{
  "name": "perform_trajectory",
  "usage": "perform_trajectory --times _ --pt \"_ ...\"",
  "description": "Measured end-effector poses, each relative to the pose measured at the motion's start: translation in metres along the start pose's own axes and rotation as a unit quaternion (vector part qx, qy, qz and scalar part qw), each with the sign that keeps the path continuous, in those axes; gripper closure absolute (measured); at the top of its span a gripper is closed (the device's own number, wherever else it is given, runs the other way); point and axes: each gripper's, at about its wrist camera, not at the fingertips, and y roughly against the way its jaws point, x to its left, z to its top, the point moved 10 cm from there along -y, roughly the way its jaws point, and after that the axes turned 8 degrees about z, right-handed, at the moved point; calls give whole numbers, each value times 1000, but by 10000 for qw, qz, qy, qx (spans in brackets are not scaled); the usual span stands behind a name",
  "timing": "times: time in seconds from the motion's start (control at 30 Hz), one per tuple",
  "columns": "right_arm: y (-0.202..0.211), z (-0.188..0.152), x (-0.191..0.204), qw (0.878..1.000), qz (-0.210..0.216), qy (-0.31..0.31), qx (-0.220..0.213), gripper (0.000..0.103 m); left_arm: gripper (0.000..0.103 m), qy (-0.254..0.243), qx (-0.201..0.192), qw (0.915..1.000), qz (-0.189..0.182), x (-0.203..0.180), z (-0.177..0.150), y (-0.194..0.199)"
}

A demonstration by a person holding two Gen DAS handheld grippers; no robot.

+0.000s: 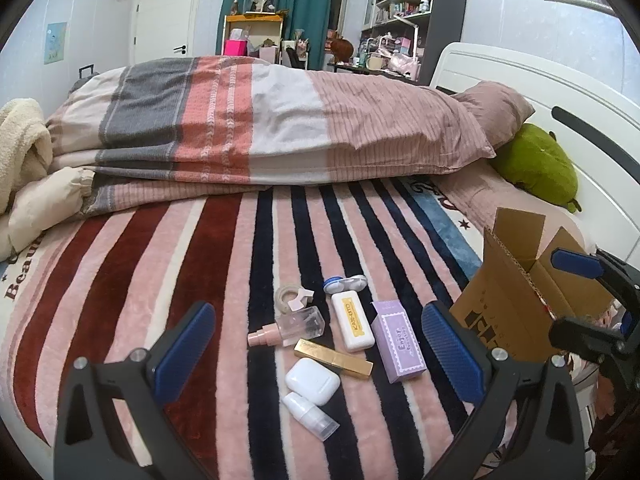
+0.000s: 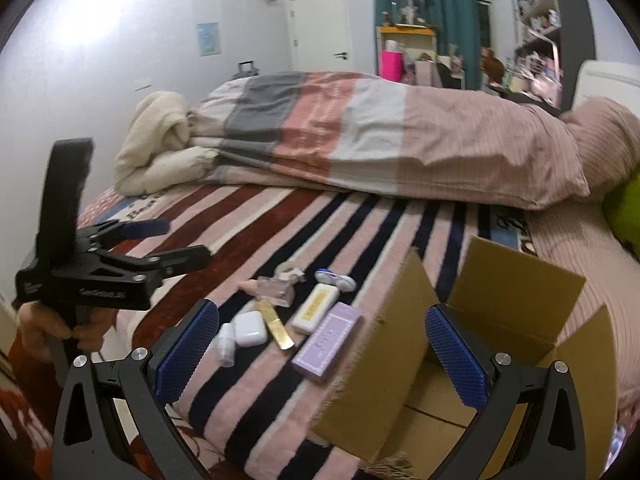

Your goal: Organize rigid objects

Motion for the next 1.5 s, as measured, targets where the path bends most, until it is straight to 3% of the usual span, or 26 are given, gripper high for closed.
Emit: perform_trajectory --times 0.1,0.27,0.33,0.4,0.6,0.73,0.87,1.0,1.03,1.07,1.27,1.5 --pt "-6 4 19 9993 109 348 20 0 0 12 -31 10000 85 10 0 -2" --pt "-37 -2 65 9938 730 824 149 0 0 155 21 9996 233 40 -6 -14" --pt "-56 -13 77 9915 856 922 330 7 0 213 56 9992 322 56 -13 -20" --pt "-74 -28 85 9888 1016 929 580 22 0 226 90 9990 374 67 -20 -28" --pt "-143 -93 92 9753 1390 726 1558 47 0 259 253 9989 311 91 -45 -51" --pt "-168 -118 90 9687 1422 522 1967 54 0 260 422 9982 351 98 -63 -65" --pt "-179 -122 88 9646 1468 385 2157 67 0 -52 387 9979 522 97 -76 -73" --pt "-183 -117 86 9633 1500 275 2210 68 0 -126 440 9981 414 94 -84 -75" --pt "-186 -116 85 9625 1459 241 2274 71 0 -152 437 9981 395 93 -85 -74" --pt "-187 -116 84 9620 1423 220 2320 80 0 -164 444 9982 363 93 -84 -74" --pt "-183 -105 83 9630 1391 319 2288 83 0 135 493 9968 -614 76 -82 -60" --pt "-122 -51 94 9777 1471 665 1344 83 1 -20 394 9854 -1658 22 -59 -23"
